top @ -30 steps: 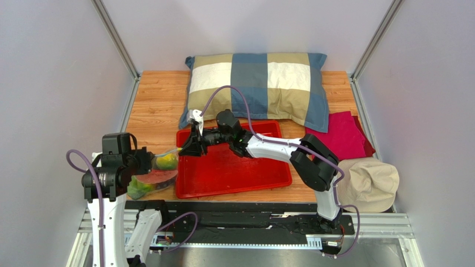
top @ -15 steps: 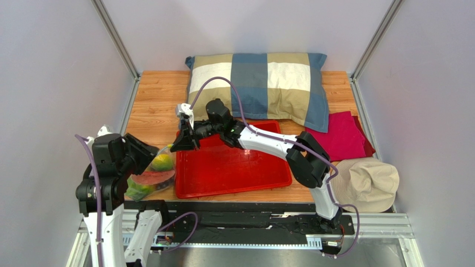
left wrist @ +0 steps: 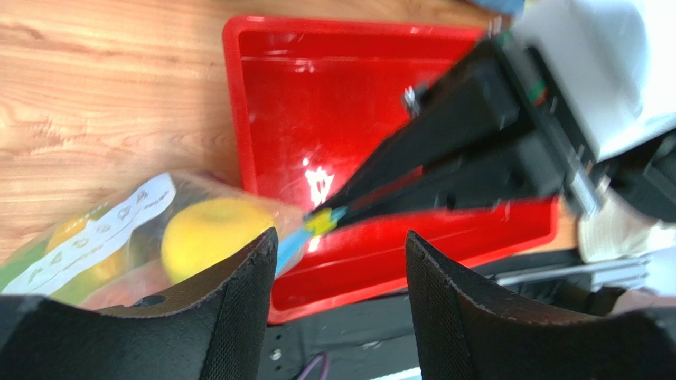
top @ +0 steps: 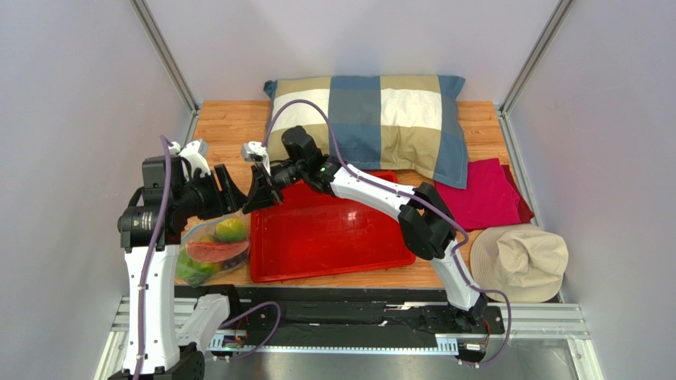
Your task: Open the zip-top bag and remove the fake food
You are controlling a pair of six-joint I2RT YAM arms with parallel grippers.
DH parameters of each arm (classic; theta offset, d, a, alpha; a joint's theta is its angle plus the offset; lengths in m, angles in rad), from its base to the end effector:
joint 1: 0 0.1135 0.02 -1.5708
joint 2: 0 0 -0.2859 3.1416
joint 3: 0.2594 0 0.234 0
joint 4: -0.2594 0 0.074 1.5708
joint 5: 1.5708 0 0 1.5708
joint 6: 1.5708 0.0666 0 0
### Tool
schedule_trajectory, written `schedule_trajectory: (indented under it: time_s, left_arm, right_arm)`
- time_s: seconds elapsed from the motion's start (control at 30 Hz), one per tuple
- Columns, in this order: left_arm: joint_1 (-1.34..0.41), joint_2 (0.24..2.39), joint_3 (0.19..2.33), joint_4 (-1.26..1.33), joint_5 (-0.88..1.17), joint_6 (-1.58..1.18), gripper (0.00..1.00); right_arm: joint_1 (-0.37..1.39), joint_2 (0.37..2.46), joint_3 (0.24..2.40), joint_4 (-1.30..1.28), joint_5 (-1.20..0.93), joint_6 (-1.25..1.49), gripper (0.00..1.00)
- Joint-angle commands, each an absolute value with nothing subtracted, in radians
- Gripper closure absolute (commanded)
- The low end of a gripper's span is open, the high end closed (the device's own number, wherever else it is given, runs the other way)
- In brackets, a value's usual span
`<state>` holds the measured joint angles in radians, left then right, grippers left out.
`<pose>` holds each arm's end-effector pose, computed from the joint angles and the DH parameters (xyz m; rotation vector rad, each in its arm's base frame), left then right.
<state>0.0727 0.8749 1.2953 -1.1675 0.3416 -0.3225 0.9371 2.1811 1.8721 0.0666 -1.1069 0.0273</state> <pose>0.1203 -0.0136 0.3871 -0.2834 2.3039 -0.5221 0.2589 0.4530 0.3113 -1.5754 1.2363 1.6413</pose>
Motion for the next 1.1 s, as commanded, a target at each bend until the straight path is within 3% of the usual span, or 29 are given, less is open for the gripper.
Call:
schedule_trajectory:
  time_s: [0.0,0.57,1.07]
  left_arm:
    - [0.075,0.792,1.263,-1.197,0.390,-0.218,0.34]
    - [0.077,0.844,1.291,-1.180,0.195,-0.143,0.34]
    - [0.077,0.936,1.390,-1.154,0.084,-0.034,0.27]
  right_arm:
    - [0.928,2.235,1.983,0.005,-1.195,-0.028,1.00]
    - [0.923,2.301,2.080,-0.009,-1.216,-0.006,1.00]
    - [0.913,2.427,2.307,0.040,-1.239,0.066,1.00]
